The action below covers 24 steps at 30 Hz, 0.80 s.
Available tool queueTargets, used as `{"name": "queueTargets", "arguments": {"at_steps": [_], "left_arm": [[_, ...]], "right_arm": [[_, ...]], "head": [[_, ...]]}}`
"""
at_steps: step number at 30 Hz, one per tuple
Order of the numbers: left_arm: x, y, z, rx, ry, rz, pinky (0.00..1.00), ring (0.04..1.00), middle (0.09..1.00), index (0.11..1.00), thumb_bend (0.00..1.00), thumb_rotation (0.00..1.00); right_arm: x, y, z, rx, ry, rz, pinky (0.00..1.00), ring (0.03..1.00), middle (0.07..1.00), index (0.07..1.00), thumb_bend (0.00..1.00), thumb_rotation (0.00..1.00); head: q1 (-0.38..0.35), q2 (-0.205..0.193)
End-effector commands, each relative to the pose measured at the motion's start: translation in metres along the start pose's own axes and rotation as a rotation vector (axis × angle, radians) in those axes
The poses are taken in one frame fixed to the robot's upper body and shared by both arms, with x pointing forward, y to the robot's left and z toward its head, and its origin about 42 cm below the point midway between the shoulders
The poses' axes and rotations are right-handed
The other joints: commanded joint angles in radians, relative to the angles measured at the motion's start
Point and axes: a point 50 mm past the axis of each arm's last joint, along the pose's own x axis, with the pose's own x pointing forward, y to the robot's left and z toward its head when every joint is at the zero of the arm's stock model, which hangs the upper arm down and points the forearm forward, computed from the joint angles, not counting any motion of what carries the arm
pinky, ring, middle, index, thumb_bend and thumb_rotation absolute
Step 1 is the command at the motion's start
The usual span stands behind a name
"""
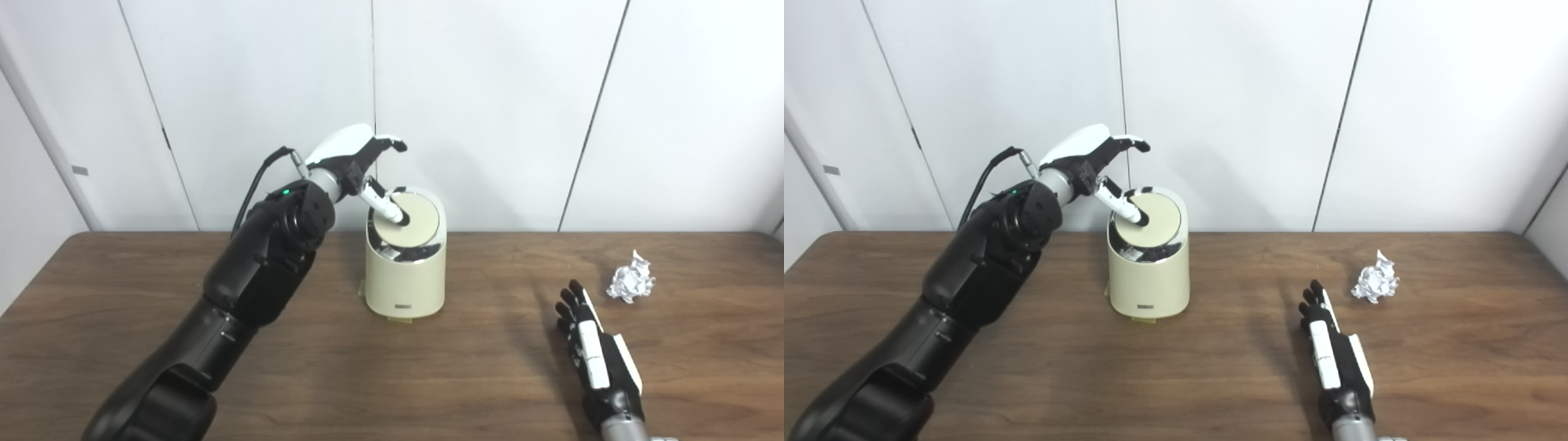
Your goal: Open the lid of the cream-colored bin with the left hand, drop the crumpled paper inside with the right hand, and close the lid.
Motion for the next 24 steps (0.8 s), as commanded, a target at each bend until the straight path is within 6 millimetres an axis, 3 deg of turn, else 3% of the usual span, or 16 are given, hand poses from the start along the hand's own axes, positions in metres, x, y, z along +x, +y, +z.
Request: {"name": "queueTargets", "arguments": {"at_steps": [1,6,11,24], "left_arm": [[0.003,0.028,0.009,0.081,-0.039,0.093,0.88,0.971,0.947,0.909,0.92,0.13],[0.005,0.022,0.007,0.144,-0.041,0.108,0.92,0.969,0.952,0.902,0.93,0.16],[0.007,0.017,0.008,0.133,-0.052,0.108,0.84,0.941,0.939,0.896,0.94,0.16],[0.010,0.002,0.006,0.100,-0.057,0.078,0.83,0.925,0.923,0.900,0.93,0.19]], "right_arm": [[0.003,0.001,0.006,0.004,-0.044,0.008,0.97,0.962,0.978,1.000,0.59,0.97],[0.003,0.002,0.007,-0.008,-0.050,0.006,0.97,0.954,0.971,1.000,0.59,0.97],[0.003,0.004,0.009,-0.004,-0.044,-0.002,0.97,0.954,0.972,1.000,0.60,0.99],[0.003,0.009,0.015,-0.007,-0.050,-0.018,0.97,0.958,0.973,1.000,0.59,0.99]], "head": [[-0.002,0.000],[-0.019,0.005],[-0.025,0.008],[-0.045,0.011]]}}
